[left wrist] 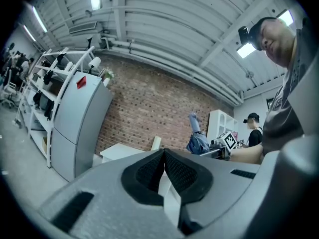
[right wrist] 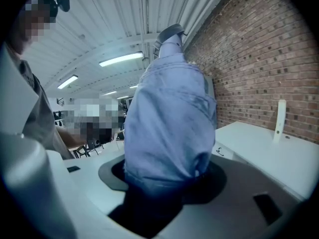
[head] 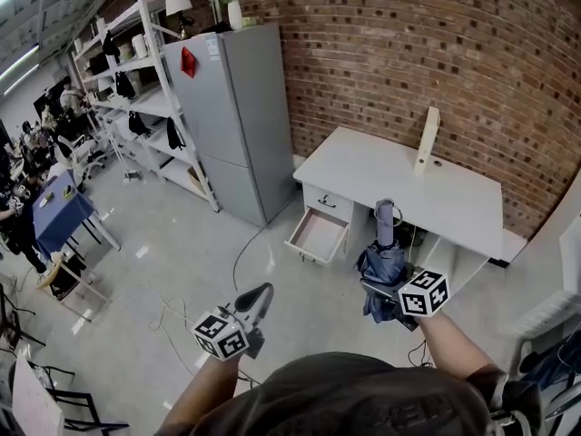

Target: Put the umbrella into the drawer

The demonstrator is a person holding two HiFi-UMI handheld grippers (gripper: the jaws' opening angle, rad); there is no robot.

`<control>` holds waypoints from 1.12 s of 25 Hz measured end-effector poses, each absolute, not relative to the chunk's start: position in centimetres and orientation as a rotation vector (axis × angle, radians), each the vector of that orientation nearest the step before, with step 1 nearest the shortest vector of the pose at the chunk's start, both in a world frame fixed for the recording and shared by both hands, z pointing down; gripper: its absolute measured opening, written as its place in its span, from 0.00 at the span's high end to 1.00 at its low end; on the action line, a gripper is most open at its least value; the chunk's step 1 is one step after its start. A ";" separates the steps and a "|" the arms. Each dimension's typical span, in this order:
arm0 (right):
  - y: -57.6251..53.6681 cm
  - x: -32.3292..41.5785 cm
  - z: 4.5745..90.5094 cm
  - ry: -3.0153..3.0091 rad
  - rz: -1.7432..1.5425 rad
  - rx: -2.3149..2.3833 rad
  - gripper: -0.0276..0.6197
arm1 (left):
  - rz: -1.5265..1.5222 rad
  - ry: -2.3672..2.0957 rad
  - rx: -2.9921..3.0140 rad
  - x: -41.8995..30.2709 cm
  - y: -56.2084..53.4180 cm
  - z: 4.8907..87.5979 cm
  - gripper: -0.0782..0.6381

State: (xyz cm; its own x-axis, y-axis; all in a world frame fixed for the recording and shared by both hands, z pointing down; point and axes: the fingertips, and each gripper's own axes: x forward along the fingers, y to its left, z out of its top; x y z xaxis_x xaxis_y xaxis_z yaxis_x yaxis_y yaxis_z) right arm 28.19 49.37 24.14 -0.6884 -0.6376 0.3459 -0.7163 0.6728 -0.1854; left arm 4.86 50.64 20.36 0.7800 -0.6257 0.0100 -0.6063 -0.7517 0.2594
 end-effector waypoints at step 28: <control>44.7 34.7 25.2 -2.642 0.389 0.922 0.57 | -0.168 -1.100 2.657 12.0 47.6 22.1 0.89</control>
State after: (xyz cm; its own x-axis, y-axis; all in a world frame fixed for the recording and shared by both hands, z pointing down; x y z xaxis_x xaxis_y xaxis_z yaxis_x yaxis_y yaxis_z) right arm 34.72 44.75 25.18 -0.7428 -0.5523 0.3785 -0.6379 0.7554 -0.1496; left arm 11.98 47.58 22.07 0.7065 -0.7077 -0.0071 -0.6776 -0.6794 0.2816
